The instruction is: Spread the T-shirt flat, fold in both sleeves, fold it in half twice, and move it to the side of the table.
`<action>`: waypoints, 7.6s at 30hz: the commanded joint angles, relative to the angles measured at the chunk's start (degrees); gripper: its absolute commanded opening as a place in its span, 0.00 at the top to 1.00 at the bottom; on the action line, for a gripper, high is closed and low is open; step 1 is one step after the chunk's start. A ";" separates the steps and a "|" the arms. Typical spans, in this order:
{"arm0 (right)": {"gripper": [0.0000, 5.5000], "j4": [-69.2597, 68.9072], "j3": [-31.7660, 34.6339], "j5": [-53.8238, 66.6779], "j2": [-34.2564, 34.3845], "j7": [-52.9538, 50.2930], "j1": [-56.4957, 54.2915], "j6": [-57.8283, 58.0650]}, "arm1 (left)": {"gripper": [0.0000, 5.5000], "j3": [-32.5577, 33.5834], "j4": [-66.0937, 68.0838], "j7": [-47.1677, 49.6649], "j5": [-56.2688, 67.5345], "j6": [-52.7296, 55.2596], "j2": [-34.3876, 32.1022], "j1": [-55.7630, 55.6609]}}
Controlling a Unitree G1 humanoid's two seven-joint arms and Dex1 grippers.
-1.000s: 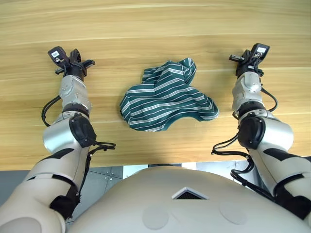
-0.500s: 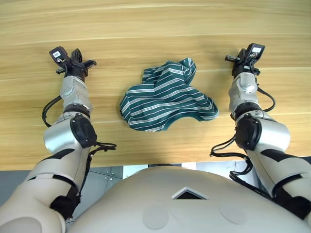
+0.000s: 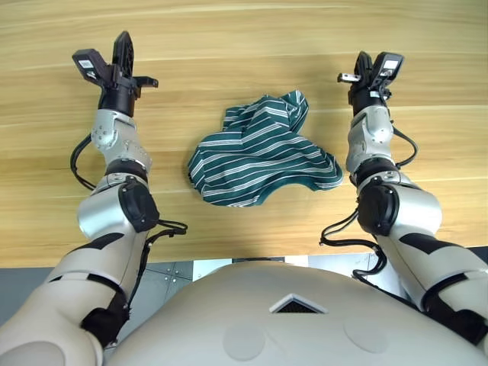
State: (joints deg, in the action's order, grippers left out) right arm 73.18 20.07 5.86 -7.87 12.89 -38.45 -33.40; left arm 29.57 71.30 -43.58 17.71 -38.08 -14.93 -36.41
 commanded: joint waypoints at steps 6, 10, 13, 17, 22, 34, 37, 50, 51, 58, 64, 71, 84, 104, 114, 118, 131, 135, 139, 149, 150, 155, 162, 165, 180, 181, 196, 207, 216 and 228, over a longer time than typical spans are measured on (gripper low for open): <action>0.99 -4.11 -5.19 -1.65 1.61 7.77 0.08 -11.82 | 1.00 -5.95 -12.44 -24.44 5.35 -9.43 3.63 7.33; 0.99 -5.06 -8.04 -2.85 0.91 11.23 1.89 -15.07 | 1.00 -12.30 -19.43 -30.94 3.93 -13.40 3.81 14.41; 0.99 -6.28 -8.97 -2.13 -0.01 14.89 3.09 -16.49 | 1.00 -15.96 -26.78 -34.56 5.75 -13.48 2.74 19.67; 0.99 -7.93 -13.32 -6.53 -2.51 16.10 5.53 -18.87 | 1.00 -19.19 -30.22 -31.91 1.40 -16.72 0.75 22.81; 0.99 -13.51 -19.36 -9.94 -8.56 22.67 10.96 -21.58 | 1.00 -24.65 -34.32 -26.38 -10.28 -21.34 -5.11 27.82; 0.99 -35.64 -28.14 -10.67 -18.90 31.57 21.15 -16.34 | 1.00 -39.25 -43.74 -10.11 -42.94 -21.22 -19.06 35.95; 0.99 -40.12 -30.24 -10.97 -19.49 32.57 22.02 -14.16 | 1.00 -44.25 -43.94 -5.83 -53.31 -19.92 -22.46 36.21; 0.99 -41.98 -43.94 -24.06 -23.86 38.27 25.47 -7.65 | 1.00 -51.17 -45.93 6.30 -73.28 -12.37 -38.39 26.96; 0.99 -42.06 -44.32 -24.17 -24.31 38.27 25.66 -7.43 | 1.00 -51.65 -45.05 7.34 -73.98 -11.62 -38.90 25.84; 0.99 -42.17 -41.14 -20.40 -28.12 35.28 27.21 -4.13 | 1.00 -61.78 -25.68 23.42 -86.50 -2.04 -39.95 14.95; 0.99 -35.98 -37.68 -20.58 -26.93 26.95 22.02 -3.55 | 1.00 -64.95 -29.47 21.83 -71.98 -11.06 -36.15 21.43; 0.99 -35.26 -38.29 -21.03 -25.20 24.63 20.36 -4.66 | 1.00 -65.42 -48.03 14.77 -55.03 -12.52 -38.93 27.47; 0.99 -47.21 -35.34 -13.10 -29.30 30.48 26.01 -4.04 | 1.00 -57.02 -50.29 17.79 -59.53 -6.24 -42.25 24.18; 0.99 -57.30 -33.62 -9.19 -32.70 35.24 31.68 -0.71 | 1.00 -39.38 -70.35 12.39 -39.00 -3.19 -48.26 36.86; 0.71 -68.35 -35.77 -6.72 -33.86 40.74 36.36 1.23 | 0.68 -47.18 -80.92 -2.05 -18.37 -4.93 -47.59 44.53; 0.70 -66.26 -37.59 -13.18 -33.92 39.00 35.77 1.26 | 0.58 -46.80 -77.10 -3.54 -23.94 -3.36 -47.64 44.53; 0.70 -63.98 -39.84 -18.69 -32.34 35.76 34.18 1.25 | 0.19 -42.69 -73.52 -2.62 -29.26 -3.31 -48.32 48.67; 0.70 -62.11 -39.91 -19.65 -31.18 34.38 32.48 1.19 | 0.10 -42.54 -71.39 -2.06 -33.52 -2.82 -48.13 48.10; 0.70 -60.77 -40.37 -20.34 -30.57 33.63 31.60 0.87 | 0.02 -42.55 -68.98 -0.54 -38.43 -2.55 -48.05 46.99; 0.70 -61.12 -41.20 -20.59 -30.95 33.04 31.90 0.84 | 0.31 -43.05 -65.90 2.66 -44.01 -2.99 -48.77 46.03; 0.70 -61.62 -41.16 -20.33 -31.18 33.23 32.19 0.83 | 0.34 -43.07 -65.84 2.73 -44.03 -3.10 -48.85 46.15; 0.70 -64.22 -39.39 -18.18 -33.76 34.27 33.75 0.60 | 0.52 -43.16 -64.99 3.65 -44.59 -3.37 -49.00 46.96; 0.70 -68.49 -37.91 -17.81 -36.59 34.93 35.20 1.59 | 0.70 -43.61 -64.47 4.15 -44.32 -3.55 -48.54 47.18; 0.70 -68.88 -37.55 -17.97 -36.25 34.31 34.67 2.19 | 0.79 -44.89 -61.69 5.11 -46.50 -3.91 -47.37 45.54; 0.70 -62.09 -43.49 -25.49 -30.35 33.03 28.13 2.54 | 0.99 -46.68 -60.21 6.86 -47.75 -3.88 -47.11 44.01; 0.70 -61.67 -43.79 -25.86 -30.23 32.85 27.97 2.46 | 0.99 -46.71 -60.44 6.75 -47.66 -3.79 -47.06 44.00; 0.98 -59.77 -43.98 -27.45 -30.74 31.68 27.22 2.60 | 1.00 -46.39 -61.89 6.31 -46.90 -3.63 -47.54 43.44; 0.99 -63.20 -39.36 -21.13 -33.02 32.13 29.64 4.87 | 1.00 -44.34 -61.02 7.78 -42.96 -4.76 -46.46 39.98; 0.99 -52.30 -28.23 -31.29 -34.53 10.50 9.41 13.44 | 1.00 -37.64 -39.69 10.62 -28.75 -11.45 -39.06 6.27; 0.99 -66.15 -12.95 -1.44 -39.18 20.66 13.24 10.77 | 1.00 -36.80 -35.91 8.08 -19.83 -18.07 -42.16 4.60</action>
State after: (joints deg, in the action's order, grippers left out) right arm 14.69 6.17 0.28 -44.60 28.64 -32.73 -22.84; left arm -4.81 39.16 -27.93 -7.40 -56.81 -54.04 -39.26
